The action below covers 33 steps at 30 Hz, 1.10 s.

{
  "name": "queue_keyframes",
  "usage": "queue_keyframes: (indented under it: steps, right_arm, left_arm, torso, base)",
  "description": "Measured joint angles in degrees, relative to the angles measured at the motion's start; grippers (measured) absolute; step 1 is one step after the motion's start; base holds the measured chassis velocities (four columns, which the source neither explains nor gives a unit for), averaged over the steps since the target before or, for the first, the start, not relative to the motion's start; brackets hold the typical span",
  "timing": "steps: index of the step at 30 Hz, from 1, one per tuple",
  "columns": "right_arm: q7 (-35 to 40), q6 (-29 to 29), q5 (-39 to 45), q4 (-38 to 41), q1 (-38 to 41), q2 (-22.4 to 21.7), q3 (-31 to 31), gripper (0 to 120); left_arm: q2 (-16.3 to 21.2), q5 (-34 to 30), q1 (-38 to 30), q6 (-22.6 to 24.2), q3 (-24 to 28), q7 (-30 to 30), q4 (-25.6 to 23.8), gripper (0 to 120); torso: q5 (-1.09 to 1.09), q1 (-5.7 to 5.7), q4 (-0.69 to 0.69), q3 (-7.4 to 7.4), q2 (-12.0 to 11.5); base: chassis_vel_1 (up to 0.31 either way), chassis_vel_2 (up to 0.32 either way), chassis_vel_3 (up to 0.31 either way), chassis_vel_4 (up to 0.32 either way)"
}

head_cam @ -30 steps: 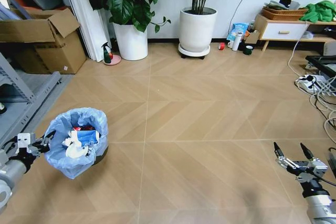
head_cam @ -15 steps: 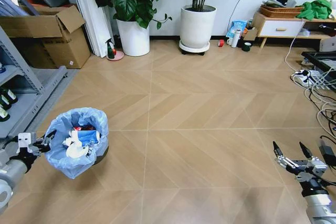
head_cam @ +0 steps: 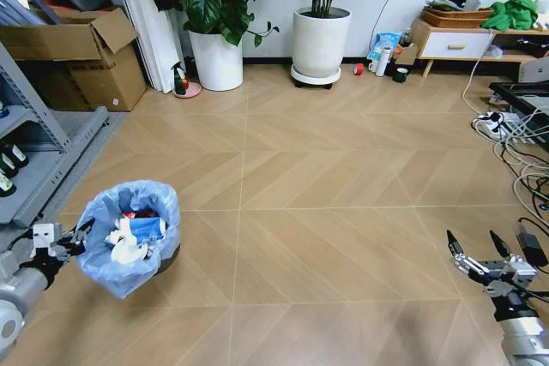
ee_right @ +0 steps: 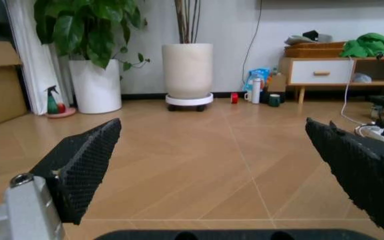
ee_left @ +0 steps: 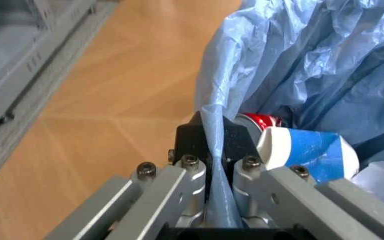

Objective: Pick up the trash bin and place the garbage on the floor into it.

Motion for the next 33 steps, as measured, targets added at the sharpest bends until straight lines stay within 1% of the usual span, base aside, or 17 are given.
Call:
queue_keyframes:
  steps: [2, 3, 5, 6, 7, 8, 10, 11, 14, 25, 26, 27, 29, 30, 31, 32, 33]
  right_arm:
    - [-0.2, 0.0, 0.0, 0.0, -0.2, 0.0, 0.0, 100]
    - [-0.4, 0.0, -0.3, 0.2, -0.4, 0.0, 0.0, 100]
    - [-0.7, 0.3, -1.0, 0.7, -0.9, 0.4, 0.0, 100]
    - [-0.7, 0.3, -1.0, 0.7, -0.9, 0.4, 0.0, 100]
    - [-1.0, 0.5, -1.6, 1.0, -1.3, 0.8, 0.1, 100]
    - [-1.3, 0.7, -2.0, 1.3, -1.7, 1.1, 0.2, 100]
    - [-1.8, 0.9, -2.5, 1.7, -2.4, 1.8, 0.6, 100]
    - [-1.8, 0.9, -2.5, 1.7, -2.4, 1.8, 0.6, 100]
    - [-2.0, 1.1, -2.8, 1.8, -2.9, 2.2, 1.0, 100]
    - [-1.7, 0.8, -2.9, 1.7, -2.3, 2.5, 1.3, 100]
    - [-1.7, 0.8, -3.0, 1.7, -2.3, 2.6, 1.3, 100]
    - [-1.7, 0.8, -3.0, 1.7, -2.3, 2.6, 1.3, 100]
    - [-1.7, 0.8, -3.0, 1.6, -2.2, 2.6, 1.3, 100]
    - [-1.7, 0.8, -3.0, 1.5, -2.2, 2.6, 1.4, 100]
    - [-1.6, 0.7, -3.0, 1.4, -2.1, 2.6, 1.4, 100]
    - [-1.6, 0.7, -3.0, 1.4, -2.1, 2.6, 1.4, 100]
    - [-1.6, 0.7, -3.0, 1.3, -2.1, 2.6, 1.4, 100]
  left_arm:
    - [0.6, -0.2, -0.6, 0.3, 0.9, -0.2, 0.9, 0]
    - [1.5, -0.7, -2.0, 1.2, 2.3, -0.9, 2.4, 0]
    - [2.5, -1.3, -4.5, 2.2, 5.1, -1.7, 4.9, 0]
    - [2.5, -1.3, -4.5, 2.2, 5.1, -1.7, 4.9, 0]
    - [2.9, -1.4, -6.1, 2.5, 7.0, -2.1, 6.3, 0]
    - [3.2, -1.5, -7.5, 2.8, 8.8, -2.4, 7.6, 0]
    - [3.3, -2.0, -10.2, 3.1, 12.2, -2.8, 9.6, 0]
    - [3.3, -2.0, -10.2, 3.1, 12.2, -2.8, 9.6, 0]
    - [3.2, -2.3, -13.5, 3.3, 15.7, -3.2, 11.9, 0]
    - [3.0, -2.4, -19.1, 3.0, 20.1, -3.0, 16.1, 0]
    - [3.0, -2.5, -19.6, 3.0, 20.3, -3.0, 16.3, 4]
    - [3.0, -2.5, -19.6, 3.0, 20.3, -3.0, 16.3, 4]
    - [3.0, -2.5, -20.4, 2.9, 20.8, -3.0, 16.7, 12]
    - [3.0, -2.5, -20.7, 2.9, 21.1, -3.0, 16.9, 15]
    - [3.0, -2.6, -21.2, 2.9, 21.5, -3.0, 17.3, 20]
    - [3.0, -2.6, -21.2, 2.9, 21.5, -3.0, 17.3, 20]
    - [2.9, -2.6, -21.7, 2.9, 21.8, -3.0, 17.5, 26]
  torso:
    - [-0.02, 0.00, 0.01, 0.00, 0.0]
    - [-0.01, 0.00, -0.02, 0.00, 0.0]
    - [0.06, 0.00, -0.01, 0.00, 0.0]
    - [0.06, 0.00, -0.01, 0.00, 0.0]
    - [0.01, 0.00, -0.04, 0.00, 0.0]
    - [-0.03, 0.00, -0.03, 0.00, 0.0]
    - [-0.02, 0.01, -0.04, 0.00, 0.0]
    - [-0.02, 0.01, -0.04, 0.00, 0.0]
    - [0.01, 0.01, -0.03, 0.00, 0.0]
    - [0.00, 0.01, -0.01, 0.00, 0.0]
    - [0.01, 0.01, -0.02, 0.00, 0.0]
    - [0.01, 0.01, -0.02, 0.00, 0.0]
    - [0.04, 0.00, -0.02, 0.00, 0.0]
    - [0.03, 0.00, -0.02, 0.00, 0.0]
    - [0.01, 0.00, -0.02, 0.00, 0.0]
    - [0.01, 0.00, -0.02, 0.00, 0.0]
    - [-0.01, 0.00, -0.02, 0.00, 0.0]
  base:
    - [0.000, 0.000, 0.000, 0.000]
    - [0.000, 0.000, 0.000, 0.000]
    - [0.000, 0.000, 0.000, 0.000]
    - [0.000, 0.000, 0.000, 0.000]
    - [0.000, 0.000, 0.000, 0.000]
    - [0.000, 0.000, 0.000, 0.000]
    - [0.000, 0.000, 0.000, 0.000]
    - [0.000, 0.000, 0.000, 0.000]
    - [0.000, 0.000, 0.000, 0.000]
    - [0.000, 0.000, 0.000, 0.000]
    - [0.000, 0.000, 0.000, 0.000]
    - [0.000, 0.000, 0.000, 0.000]
    - [0.000, 0.000, 0.000, 0.000]
    - [0.000, 0.000, 0.000, 0.000]
    - [0.000, 0.000, 0.000, 0.000]
    - [0.000, 0.000, 0.000, 0.000]
    - [0.000, 0.000, 0.000, 0.000]
